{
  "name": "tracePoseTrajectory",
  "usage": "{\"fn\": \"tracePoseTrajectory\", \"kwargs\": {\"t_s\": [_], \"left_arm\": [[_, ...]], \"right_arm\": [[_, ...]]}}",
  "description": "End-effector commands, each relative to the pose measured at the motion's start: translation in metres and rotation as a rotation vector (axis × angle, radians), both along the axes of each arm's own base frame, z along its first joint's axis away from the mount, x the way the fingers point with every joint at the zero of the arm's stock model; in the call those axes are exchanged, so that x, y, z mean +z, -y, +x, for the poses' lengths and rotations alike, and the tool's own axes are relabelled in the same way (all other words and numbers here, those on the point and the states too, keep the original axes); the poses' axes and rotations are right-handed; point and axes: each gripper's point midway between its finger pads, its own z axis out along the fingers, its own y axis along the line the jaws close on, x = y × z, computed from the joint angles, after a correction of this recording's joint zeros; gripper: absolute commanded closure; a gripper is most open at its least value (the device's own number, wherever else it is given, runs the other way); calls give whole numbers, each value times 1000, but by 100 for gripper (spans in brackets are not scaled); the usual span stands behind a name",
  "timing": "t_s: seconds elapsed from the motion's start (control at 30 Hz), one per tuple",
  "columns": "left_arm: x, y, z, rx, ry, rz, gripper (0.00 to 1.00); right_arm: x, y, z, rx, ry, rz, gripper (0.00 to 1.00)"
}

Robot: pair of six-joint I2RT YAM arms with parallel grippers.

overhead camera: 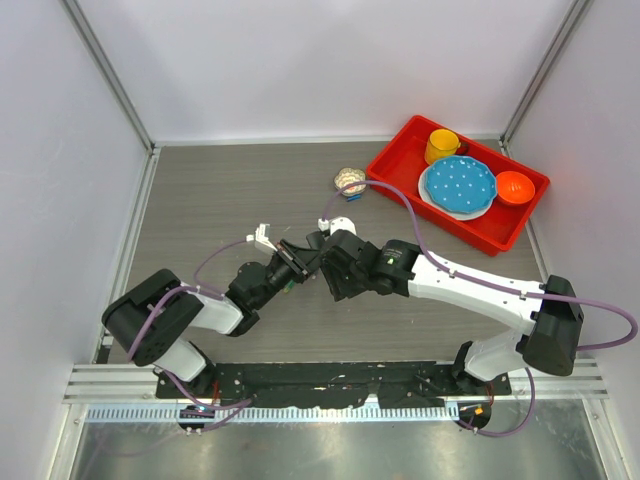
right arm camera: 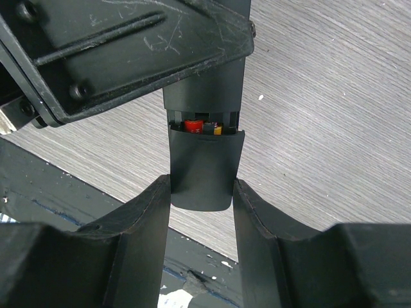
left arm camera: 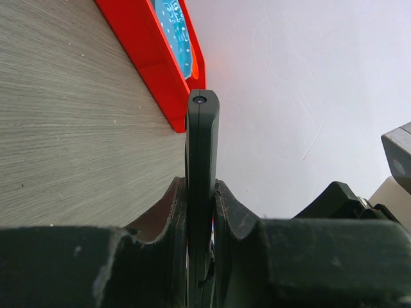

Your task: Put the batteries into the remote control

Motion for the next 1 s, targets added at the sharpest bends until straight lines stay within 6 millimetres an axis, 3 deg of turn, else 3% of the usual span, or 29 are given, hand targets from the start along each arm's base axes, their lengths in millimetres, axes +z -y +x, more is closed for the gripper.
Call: {"fn": "tracePoseTrajectory", "kwargs": {"t_s": [0.0,0.97], "left_arm": [[79,-3,-16,-40,204,-226,100],[84,-4,-21,-38,219,-230,100]], "right_arm": [[8,-5,3,-6,22,24,74],[5,-5,2,3,0,28,69]]}}
